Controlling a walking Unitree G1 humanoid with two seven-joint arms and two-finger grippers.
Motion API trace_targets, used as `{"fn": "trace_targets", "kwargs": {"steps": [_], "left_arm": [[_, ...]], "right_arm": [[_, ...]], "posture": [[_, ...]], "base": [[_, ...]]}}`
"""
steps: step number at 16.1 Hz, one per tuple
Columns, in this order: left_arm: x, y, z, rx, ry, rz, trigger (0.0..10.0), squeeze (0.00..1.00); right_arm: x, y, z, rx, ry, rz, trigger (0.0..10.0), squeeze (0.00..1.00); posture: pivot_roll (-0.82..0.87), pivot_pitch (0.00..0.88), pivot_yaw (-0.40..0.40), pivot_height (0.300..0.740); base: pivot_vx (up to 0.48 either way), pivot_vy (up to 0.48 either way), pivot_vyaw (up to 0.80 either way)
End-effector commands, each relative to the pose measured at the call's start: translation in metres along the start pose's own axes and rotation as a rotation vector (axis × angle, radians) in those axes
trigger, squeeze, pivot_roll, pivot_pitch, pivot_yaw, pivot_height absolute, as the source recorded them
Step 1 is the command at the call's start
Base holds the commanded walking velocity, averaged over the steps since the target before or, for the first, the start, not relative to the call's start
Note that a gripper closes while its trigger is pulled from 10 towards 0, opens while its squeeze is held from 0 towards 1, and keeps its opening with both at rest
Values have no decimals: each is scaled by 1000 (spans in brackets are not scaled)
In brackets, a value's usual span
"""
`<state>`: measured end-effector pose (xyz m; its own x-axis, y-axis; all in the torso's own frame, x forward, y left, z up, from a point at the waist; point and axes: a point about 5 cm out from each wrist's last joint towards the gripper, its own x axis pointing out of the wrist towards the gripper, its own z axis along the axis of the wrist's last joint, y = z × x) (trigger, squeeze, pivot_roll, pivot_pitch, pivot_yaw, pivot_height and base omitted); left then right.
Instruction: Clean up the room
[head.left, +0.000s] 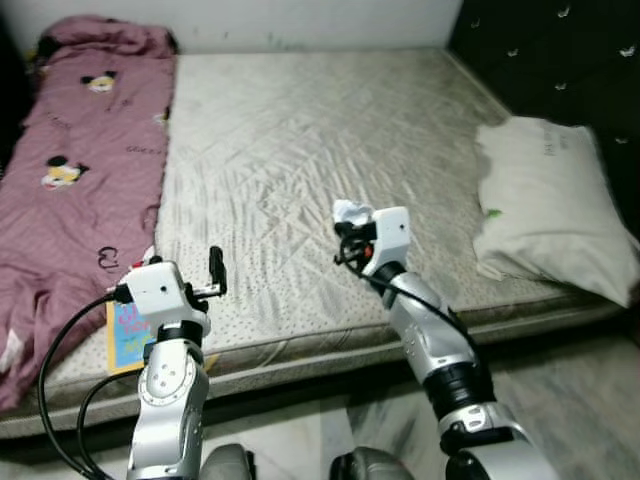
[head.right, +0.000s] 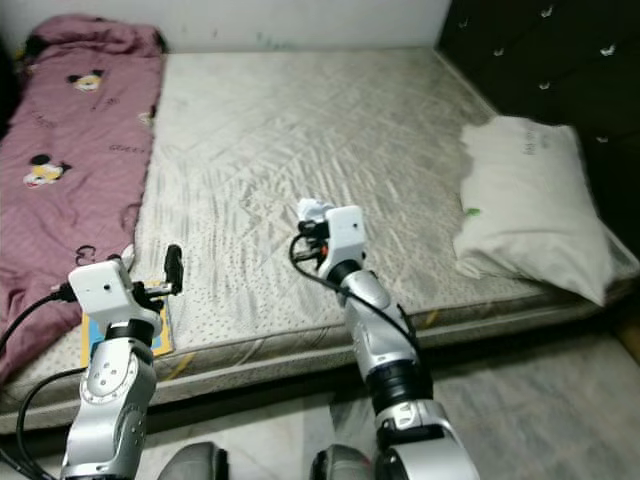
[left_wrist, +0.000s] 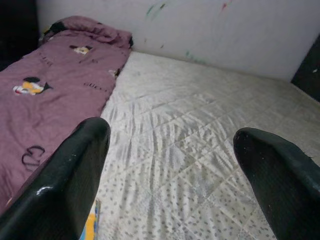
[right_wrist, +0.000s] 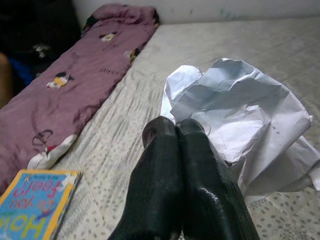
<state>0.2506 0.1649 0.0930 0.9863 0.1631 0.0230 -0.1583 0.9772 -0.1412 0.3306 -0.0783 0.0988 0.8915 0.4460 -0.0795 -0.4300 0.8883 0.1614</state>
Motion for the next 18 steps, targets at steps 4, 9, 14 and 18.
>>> {"fn": "trace_targets", "kwargs": {"steps": [4,9,14,18], "left_arm": [[0,6,2,24,-19,22,10000,0],[0,4,1,6,-5,14,10000,0],[-1,5,1,-2,-5,25,10000,0],[-1,9,2,7,-2,33,10000,0]], "right_arm": [[5,9,7,3,-24,30,10000,0],[5,11,7,6,-27,41,10000,0],[4,16,4,26,-15,84,10000,0],[3,15,0,26,11,93,10000,0]], "posture": [[-43,66,-66,740],[-43,67,-66,740],[-42,72,-66,740],[-40,70,-61,740]], "base": [[0,119,0],[0,384,0],[0,480,0],[0,480,0]]}}
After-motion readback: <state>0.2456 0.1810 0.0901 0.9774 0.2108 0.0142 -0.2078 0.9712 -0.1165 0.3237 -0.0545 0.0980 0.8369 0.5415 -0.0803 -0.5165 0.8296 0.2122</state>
